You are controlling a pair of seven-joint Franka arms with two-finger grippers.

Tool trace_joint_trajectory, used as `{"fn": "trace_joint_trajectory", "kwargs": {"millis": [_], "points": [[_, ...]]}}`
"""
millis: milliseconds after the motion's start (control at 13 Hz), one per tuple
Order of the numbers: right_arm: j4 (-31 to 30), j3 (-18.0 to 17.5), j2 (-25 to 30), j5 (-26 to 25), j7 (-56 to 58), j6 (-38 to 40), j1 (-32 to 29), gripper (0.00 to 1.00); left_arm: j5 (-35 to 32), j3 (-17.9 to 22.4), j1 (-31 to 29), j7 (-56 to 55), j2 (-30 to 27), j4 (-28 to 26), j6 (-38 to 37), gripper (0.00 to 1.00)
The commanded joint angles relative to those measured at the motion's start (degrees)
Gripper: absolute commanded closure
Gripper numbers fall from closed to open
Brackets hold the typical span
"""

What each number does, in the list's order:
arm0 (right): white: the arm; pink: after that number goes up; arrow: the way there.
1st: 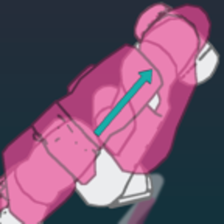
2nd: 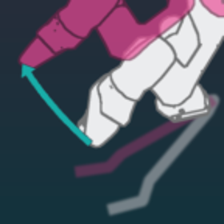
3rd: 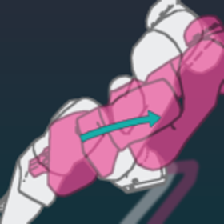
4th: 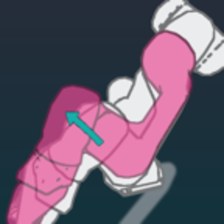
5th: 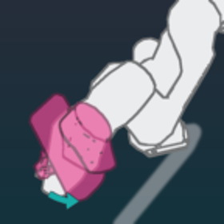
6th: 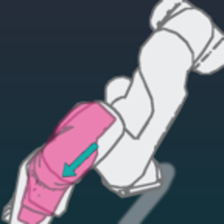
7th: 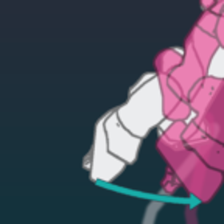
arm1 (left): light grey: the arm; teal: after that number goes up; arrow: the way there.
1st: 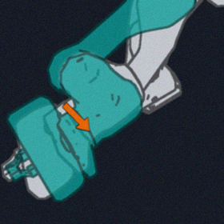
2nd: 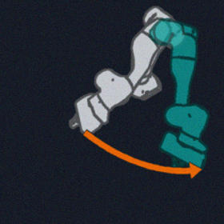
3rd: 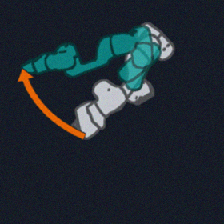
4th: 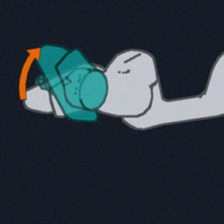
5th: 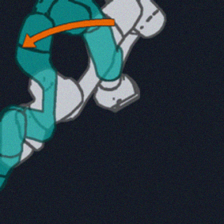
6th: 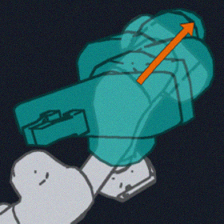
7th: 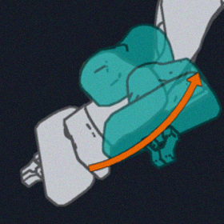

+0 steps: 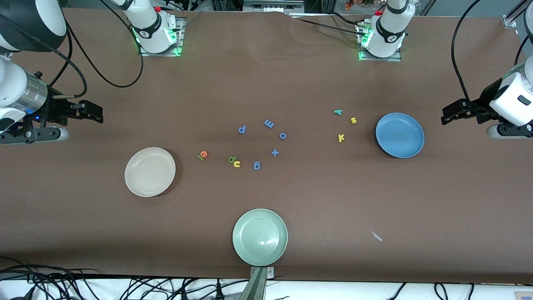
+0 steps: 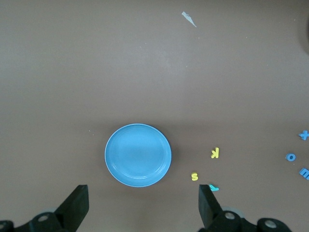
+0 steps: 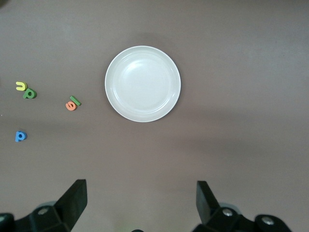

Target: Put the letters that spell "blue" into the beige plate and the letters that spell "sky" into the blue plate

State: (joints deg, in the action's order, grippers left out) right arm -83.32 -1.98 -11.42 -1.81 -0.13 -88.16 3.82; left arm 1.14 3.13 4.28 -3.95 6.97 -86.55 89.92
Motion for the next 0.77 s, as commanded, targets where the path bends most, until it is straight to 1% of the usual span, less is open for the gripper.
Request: {"fn": "trace_joint_trajectory", "kwargs": {"millis": [0,694], "points": [[-0.1,-0.1,0.3,-0.7,-0.8,0.4,0.1,0.0,0.9,-0.1,0.1,0.9,0.1,0.8,-0.5,0.0],[-0.5,-0.1,0.2,-0.6,-0.8,0.2,0.2,0.0,0.9,0.0,-0.5,1.1,0.1,0.9,-0.5,0.0]]}}
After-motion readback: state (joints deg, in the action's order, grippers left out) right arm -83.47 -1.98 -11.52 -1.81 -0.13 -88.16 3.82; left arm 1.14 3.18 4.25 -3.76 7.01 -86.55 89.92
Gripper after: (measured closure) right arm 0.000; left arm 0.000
